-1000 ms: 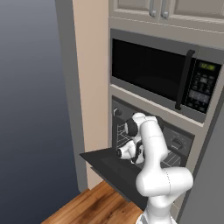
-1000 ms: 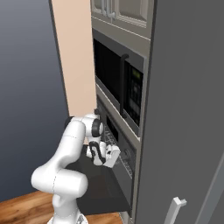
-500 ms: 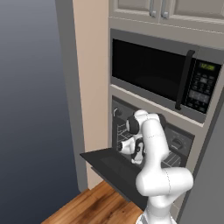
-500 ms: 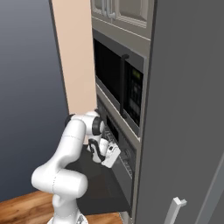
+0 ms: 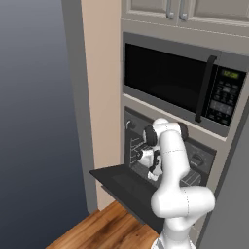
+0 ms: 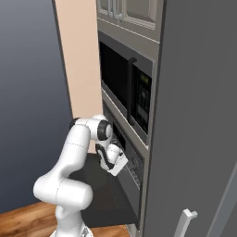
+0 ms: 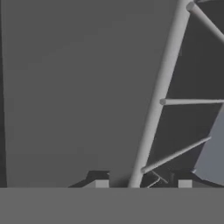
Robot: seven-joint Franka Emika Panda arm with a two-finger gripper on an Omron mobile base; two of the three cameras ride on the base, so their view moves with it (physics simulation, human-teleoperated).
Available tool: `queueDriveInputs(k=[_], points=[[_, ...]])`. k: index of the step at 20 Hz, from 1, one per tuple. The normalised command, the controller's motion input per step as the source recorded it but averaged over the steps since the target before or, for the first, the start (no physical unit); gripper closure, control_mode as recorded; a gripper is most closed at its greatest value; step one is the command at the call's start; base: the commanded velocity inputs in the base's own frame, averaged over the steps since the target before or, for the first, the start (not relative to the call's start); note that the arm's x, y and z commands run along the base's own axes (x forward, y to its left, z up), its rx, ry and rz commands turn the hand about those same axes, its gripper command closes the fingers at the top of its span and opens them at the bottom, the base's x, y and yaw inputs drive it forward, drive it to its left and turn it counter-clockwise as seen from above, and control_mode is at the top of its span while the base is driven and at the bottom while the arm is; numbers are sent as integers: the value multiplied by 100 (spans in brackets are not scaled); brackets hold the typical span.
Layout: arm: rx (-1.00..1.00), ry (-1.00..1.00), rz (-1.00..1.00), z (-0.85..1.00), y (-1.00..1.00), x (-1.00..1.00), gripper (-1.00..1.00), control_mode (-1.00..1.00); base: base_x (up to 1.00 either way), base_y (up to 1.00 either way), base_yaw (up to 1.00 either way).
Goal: Take the baked cake out of the oven and place it on the plate for cooling. Then close the oven door.
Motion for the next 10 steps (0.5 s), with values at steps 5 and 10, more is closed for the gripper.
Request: queueDriveInputs(k=[5,10], points=[[22,14,7,-33,21,-60,100,-100,0,0,0],[19,14,5,-31,39,-79,100,-100,0,0,0]])
